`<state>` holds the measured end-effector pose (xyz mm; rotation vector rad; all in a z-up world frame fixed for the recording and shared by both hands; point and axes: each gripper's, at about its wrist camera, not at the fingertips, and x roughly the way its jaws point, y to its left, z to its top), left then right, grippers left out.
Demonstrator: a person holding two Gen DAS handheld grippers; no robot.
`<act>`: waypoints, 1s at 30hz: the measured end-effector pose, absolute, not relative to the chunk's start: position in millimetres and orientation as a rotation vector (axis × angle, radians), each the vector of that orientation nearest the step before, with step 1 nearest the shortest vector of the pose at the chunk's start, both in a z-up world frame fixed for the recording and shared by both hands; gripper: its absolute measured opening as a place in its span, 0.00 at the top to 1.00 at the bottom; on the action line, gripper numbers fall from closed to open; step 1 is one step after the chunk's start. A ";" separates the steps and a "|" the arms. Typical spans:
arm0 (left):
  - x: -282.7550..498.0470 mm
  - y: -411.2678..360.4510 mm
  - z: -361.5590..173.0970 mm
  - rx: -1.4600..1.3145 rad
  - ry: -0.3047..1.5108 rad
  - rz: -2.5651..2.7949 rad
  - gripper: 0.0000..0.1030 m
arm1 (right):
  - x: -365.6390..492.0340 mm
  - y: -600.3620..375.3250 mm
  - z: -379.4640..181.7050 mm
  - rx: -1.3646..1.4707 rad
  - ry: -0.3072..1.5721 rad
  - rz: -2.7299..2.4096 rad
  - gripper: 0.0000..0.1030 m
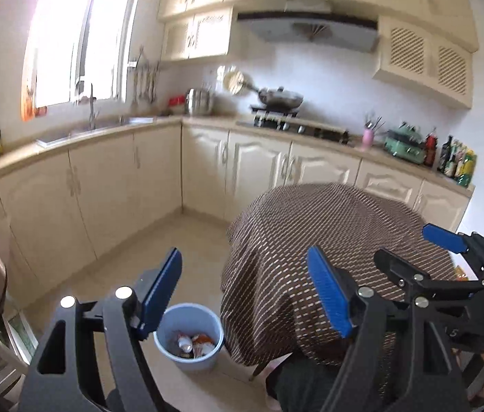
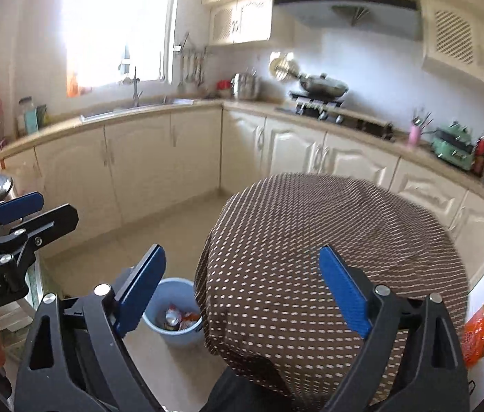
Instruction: Collect trash
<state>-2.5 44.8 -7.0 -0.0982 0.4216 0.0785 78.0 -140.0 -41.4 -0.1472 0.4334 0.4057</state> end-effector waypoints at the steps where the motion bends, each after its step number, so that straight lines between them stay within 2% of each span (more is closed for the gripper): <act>1: -9.3 43.5 -1.8 -0.097 0.408 0.076 0.27 | 69.5 -145.9 -34.5 -0.144 0.406 0.397 0.13; 3: -25.5 33.4 10.0 -0.089 0.363 0.076 0.21 | 58.0 -152.9 -24.5 -0.144 0.363 0.390 0.12; 14: -59.4 -7.3 39.9 -0.050 0.227 0.053 0.19 | 21.4 -196.6 -0.4 -0.094 0.204 0.329 0.07; 30: -60.8 -10.3 35.8 -0.041 0.209 0.062 0.18 | 20.9 -203.2 -8.3 -0.094 0.209 0.316 0.07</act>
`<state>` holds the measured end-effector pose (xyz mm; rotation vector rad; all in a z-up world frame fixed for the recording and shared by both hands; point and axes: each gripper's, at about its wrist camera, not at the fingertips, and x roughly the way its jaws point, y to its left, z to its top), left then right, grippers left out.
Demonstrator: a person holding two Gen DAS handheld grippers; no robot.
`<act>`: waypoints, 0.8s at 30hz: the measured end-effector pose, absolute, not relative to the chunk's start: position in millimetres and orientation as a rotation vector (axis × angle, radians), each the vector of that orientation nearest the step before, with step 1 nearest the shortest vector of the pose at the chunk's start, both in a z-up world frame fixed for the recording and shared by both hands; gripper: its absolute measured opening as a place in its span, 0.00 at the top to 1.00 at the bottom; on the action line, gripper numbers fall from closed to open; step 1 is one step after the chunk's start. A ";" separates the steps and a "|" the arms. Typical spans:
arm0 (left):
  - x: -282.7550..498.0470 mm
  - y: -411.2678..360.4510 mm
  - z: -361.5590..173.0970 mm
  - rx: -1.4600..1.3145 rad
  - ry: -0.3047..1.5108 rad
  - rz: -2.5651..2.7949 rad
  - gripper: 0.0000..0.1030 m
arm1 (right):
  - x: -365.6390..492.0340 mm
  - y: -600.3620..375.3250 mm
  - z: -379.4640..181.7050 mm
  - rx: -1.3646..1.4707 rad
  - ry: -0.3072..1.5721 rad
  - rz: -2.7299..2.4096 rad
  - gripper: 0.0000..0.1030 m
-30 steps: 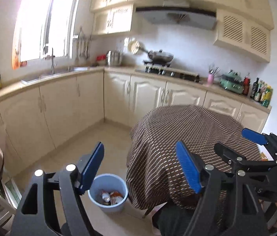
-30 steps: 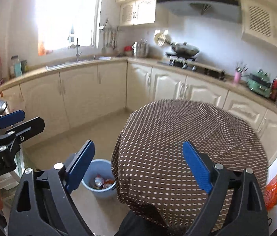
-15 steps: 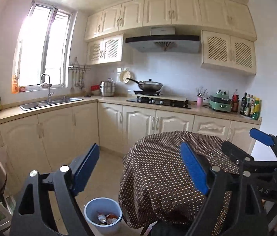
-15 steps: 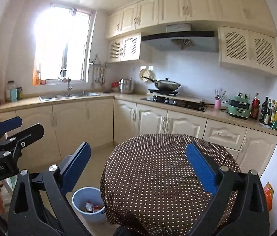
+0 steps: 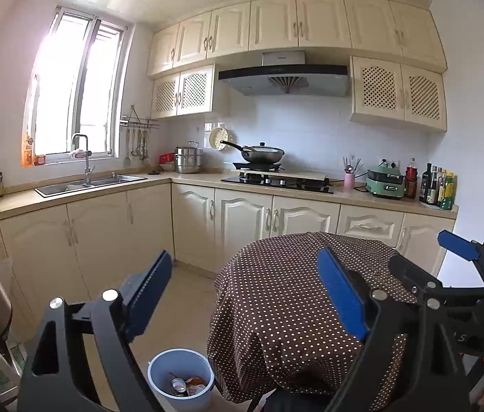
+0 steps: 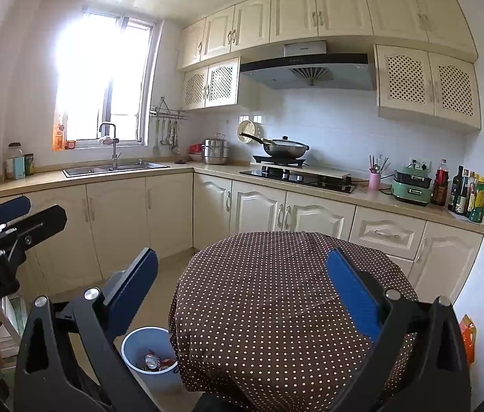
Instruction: Collect trash
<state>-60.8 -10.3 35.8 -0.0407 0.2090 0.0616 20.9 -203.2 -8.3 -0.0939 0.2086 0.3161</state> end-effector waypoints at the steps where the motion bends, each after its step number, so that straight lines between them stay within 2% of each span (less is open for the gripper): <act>1: -60.6 -9.4 36.0 -0.041 0.210 0.060 0.18 | 21.6 -202.8 -8.6 -0.094 0.212 0.317 0.07; 24: -53.6 -6.5 34.3 -0.033 0.228 0.069 0.18 | 26.6 -196.4 -8.4 -0.085 0.229 0.326 0.07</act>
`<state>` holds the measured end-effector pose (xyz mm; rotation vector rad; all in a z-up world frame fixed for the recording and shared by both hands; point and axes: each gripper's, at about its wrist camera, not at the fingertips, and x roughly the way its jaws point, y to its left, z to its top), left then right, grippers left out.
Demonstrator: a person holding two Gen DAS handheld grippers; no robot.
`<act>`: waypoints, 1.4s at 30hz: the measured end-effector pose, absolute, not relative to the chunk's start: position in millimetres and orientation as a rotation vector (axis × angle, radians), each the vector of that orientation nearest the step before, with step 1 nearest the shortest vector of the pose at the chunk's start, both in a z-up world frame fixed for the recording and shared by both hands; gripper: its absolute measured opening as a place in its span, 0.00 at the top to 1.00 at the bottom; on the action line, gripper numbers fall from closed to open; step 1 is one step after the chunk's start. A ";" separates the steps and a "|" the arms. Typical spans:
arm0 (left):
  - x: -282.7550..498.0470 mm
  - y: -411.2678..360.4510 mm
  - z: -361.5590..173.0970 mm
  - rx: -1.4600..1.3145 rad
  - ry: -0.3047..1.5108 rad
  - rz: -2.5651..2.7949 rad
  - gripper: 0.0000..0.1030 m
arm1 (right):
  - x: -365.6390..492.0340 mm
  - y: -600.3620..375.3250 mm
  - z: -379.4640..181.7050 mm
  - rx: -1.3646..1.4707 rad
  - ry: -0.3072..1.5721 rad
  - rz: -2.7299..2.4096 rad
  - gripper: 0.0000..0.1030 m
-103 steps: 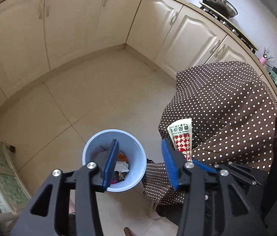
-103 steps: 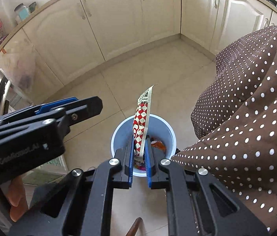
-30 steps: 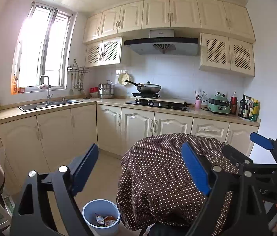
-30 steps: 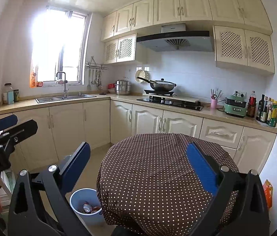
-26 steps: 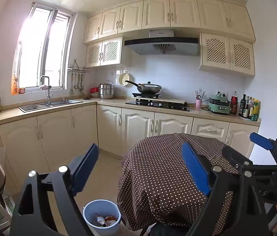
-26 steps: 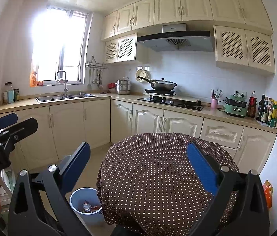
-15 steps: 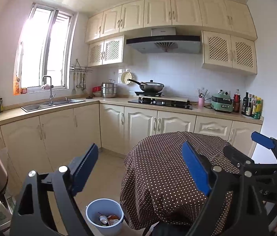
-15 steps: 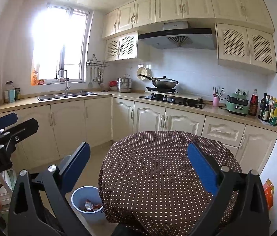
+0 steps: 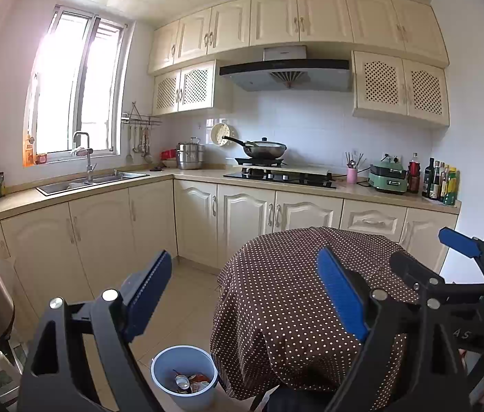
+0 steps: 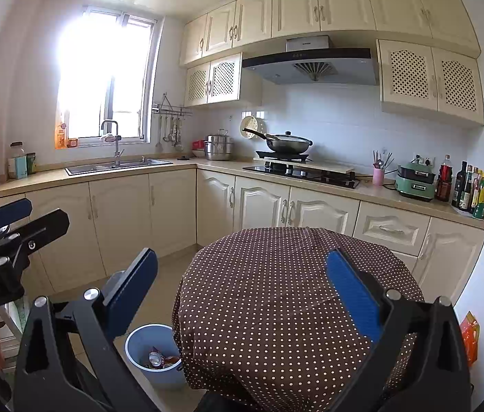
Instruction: Collect trash
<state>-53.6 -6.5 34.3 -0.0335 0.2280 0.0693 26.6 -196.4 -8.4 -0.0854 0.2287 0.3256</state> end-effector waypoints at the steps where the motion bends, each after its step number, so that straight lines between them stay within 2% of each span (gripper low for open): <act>1: -53.5 -6.3 34.1 -0.033 0.229 0.070 0.18 | 26.6 -196.1 -8.6 -0.086 0.229 0.325 0.07; 42: -54.5 -5.2 25.5 -0.029 0.231 0.065 0.18 | 27.8 -197.7 -10.8 -0.079 0.243 0.328 0.07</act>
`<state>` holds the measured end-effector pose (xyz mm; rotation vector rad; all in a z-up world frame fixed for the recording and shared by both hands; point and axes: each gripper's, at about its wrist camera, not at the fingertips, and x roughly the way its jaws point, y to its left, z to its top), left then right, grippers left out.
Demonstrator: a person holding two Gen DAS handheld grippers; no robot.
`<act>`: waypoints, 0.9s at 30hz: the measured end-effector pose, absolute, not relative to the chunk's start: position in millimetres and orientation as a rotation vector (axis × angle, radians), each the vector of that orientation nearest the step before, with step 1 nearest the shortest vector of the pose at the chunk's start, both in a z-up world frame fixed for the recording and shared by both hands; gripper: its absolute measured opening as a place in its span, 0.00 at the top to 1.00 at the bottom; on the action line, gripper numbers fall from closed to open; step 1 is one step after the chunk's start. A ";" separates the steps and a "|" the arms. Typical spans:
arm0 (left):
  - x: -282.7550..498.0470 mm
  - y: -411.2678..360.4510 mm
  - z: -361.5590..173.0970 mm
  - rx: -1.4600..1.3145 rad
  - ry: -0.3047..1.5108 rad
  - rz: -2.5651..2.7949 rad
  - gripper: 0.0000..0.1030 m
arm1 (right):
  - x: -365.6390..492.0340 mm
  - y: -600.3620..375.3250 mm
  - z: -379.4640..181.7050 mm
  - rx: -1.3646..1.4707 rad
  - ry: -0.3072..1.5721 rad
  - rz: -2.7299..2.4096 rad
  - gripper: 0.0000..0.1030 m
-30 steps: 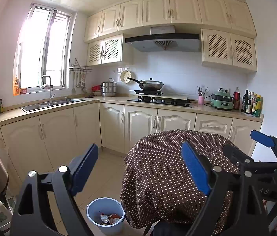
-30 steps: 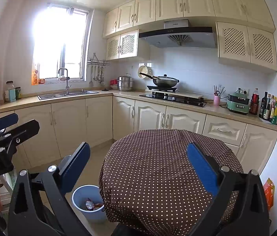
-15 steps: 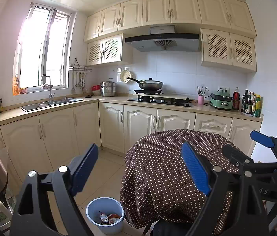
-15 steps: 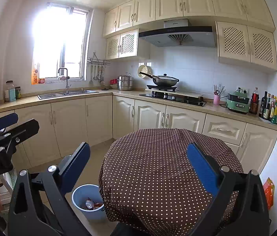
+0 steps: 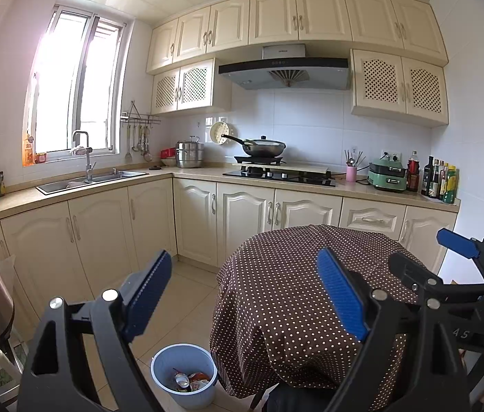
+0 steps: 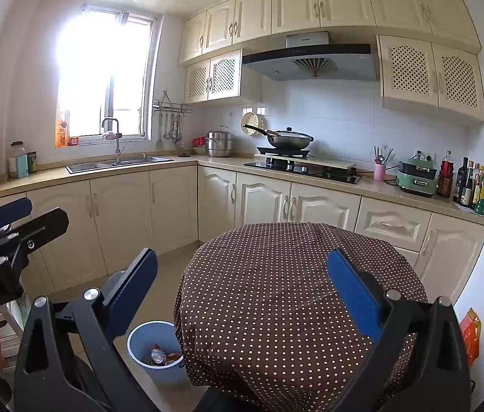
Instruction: Collect trash
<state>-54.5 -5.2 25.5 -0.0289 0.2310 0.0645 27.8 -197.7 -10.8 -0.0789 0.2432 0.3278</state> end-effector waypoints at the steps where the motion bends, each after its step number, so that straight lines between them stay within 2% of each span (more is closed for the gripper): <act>1: -54.6 -5.8 26.0 -0.029 0.230 0.065 0.18 | 28.0 -197.6 -10.7 -0.079 0.243 0.328 0.07; 27: -55.8 -5.5 26.1 -0.028 0.229 0.063 0.18 | 30.1 -195.8 -11.1 -0.074 0.254 0.338 0.07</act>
